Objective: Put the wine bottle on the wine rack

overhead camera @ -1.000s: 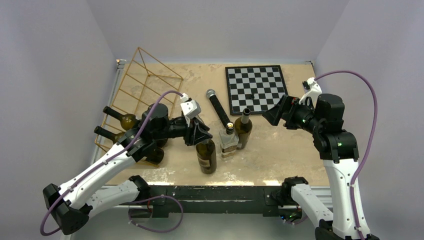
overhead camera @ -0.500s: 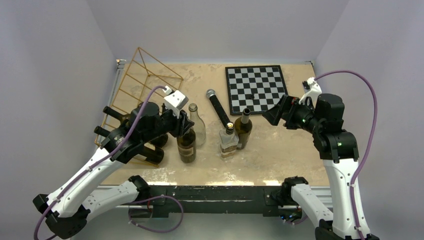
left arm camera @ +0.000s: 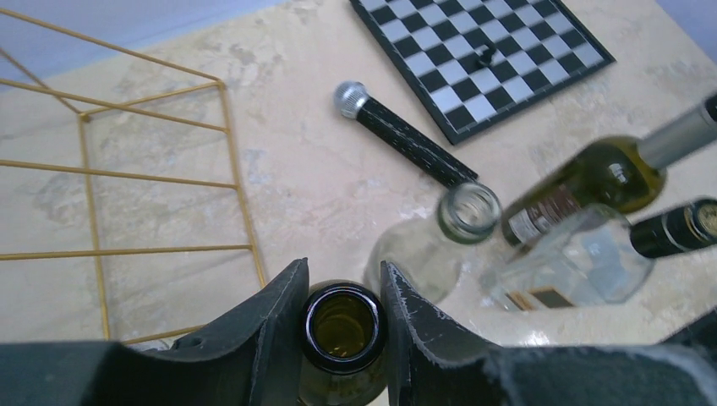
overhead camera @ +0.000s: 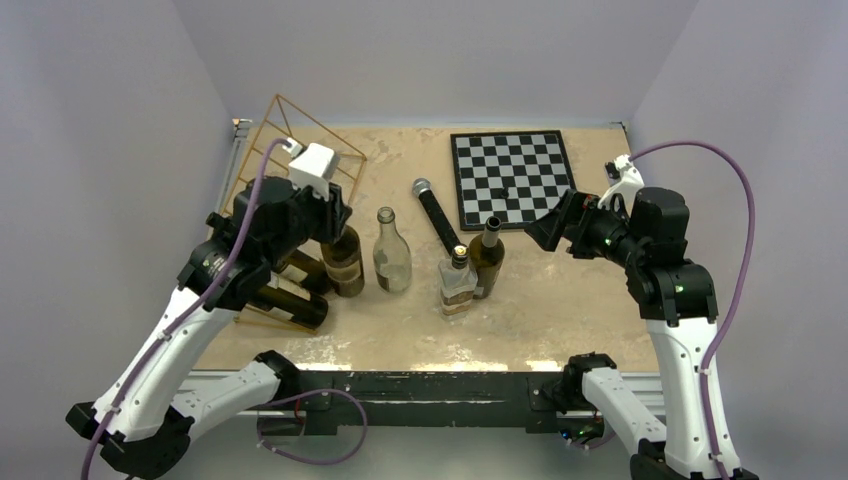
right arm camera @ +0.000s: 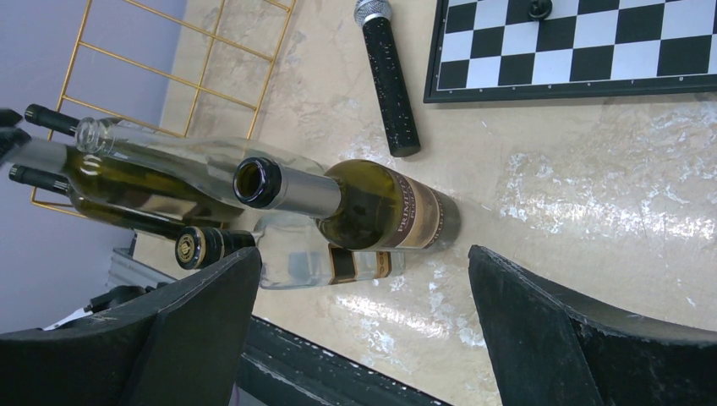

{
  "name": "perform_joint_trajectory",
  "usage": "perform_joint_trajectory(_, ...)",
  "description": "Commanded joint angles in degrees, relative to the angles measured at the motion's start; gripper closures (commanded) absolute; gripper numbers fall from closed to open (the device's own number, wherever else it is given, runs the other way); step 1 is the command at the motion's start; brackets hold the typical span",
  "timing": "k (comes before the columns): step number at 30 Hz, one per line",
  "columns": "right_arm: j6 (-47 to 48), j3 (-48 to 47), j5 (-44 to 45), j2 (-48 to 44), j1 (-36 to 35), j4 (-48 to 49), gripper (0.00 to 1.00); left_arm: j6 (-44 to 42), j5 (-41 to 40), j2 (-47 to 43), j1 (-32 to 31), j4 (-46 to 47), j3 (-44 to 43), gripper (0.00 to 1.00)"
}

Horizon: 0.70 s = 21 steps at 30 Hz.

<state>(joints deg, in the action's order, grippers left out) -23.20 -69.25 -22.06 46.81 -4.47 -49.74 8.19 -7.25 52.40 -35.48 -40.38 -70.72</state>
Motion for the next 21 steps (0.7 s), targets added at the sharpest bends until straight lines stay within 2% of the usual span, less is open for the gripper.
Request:
perform_joint_trajectory(1, -0.2, -0.9, 0.4, -0.9, 0.1, 1.5, 0.03, 1.4, -0.2, 2.1, 5.8, 5.2, -7.4, 1.0)
perform_joint_trajectory(9, 0.0, -1.2, 1.3, -1.7, 0.2, 0.8, 0.03, 6.6, -1.5, 8.2, 12.8, 6.2, -12.4, 1.0)
perform_joint_trajectory(21, 0.3, -0.1, 1.4, -2.8, 0.2, 0.2, 0.03, 20.9, 8.7, 9.1, 28.0, 13.9, -5.6, 1.0)
